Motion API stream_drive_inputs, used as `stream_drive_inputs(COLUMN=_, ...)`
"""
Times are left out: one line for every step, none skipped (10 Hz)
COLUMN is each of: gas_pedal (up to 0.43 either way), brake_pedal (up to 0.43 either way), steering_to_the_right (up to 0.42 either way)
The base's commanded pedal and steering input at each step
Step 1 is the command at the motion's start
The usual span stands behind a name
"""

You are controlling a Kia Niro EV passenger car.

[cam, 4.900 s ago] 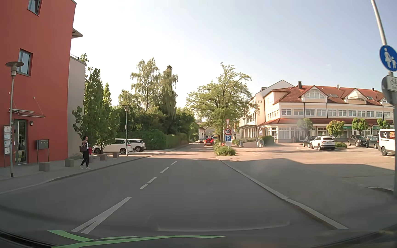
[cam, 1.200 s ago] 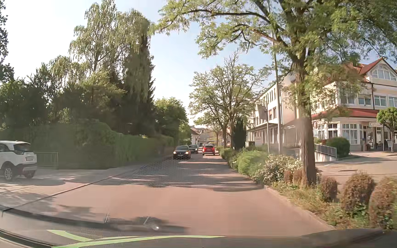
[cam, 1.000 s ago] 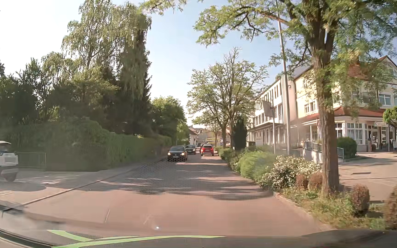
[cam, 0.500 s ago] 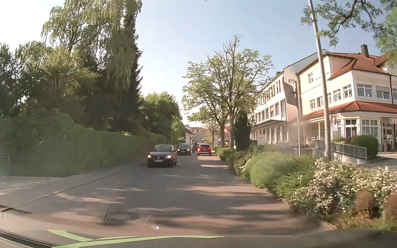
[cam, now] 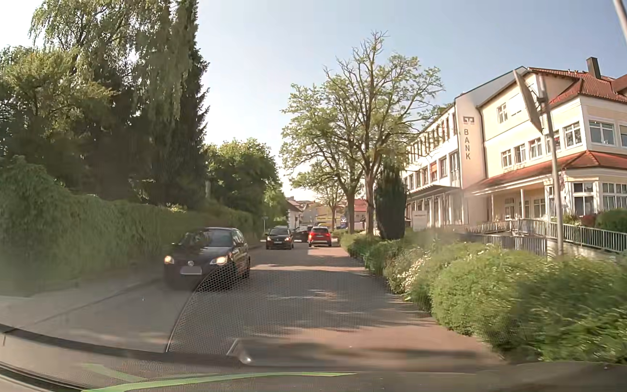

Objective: Follow the waypoints while adhering to traffic rules and regulations

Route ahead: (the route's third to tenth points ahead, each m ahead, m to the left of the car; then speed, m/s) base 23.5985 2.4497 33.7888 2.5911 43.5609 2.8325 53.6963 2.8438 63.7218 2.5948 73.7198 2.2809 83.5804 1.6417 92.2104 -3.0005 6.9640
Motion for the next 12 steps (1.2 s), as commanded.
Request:
stream_drive_inputs(gas_pedal=0.039, brake_pedal=0.000, steering_to_the_right=0.001)
stream_drive_inputs(gas_pedal=0.039, brake_pedal=0.000, steering_to_the_right=0.001)
stream_drive_inputs(gas_pedal=0.039, brake_pedal=0.000, steering_to_the_right=0.001)
stream_drive_inputs(gas_pedal=0.039, brake_pedal=0.000, steering_to_the_right=0.002)
stream_drive_inputs(gas_pedal=0.039, brake_pedal=0.000, steering_to_the_right=0.002)
stream_drive_inputs(gas_pedal=0.039, brake_pedal=0.000, steering_to_the_right=0.002)
stream_drive_inputs(gas_pedal=0.039, brake_pedal=0.000, steering_to_the_right=0.004)
stream_drive_inputs(gas_pedal=0.039, brake_pedal=0.000, steering_to_the_right=0.005)
stream_drive_inputs(gas_pedal=0.039, brake_pedal=0.000, steering_to_the_right=0.006)
stream_drive_inputs(gas_pedal=0.039, brake_pedal=0.000, steering_to_the_right=0.006)
stream_drive_inputs(gas_pedal=0.039, brake_pedal=0.000, steering_to_the_right=0.006)
stream_drive_inputs(gas_pedal=0.039, brake_pedal=0.000, steering_to_the_right=0.007)
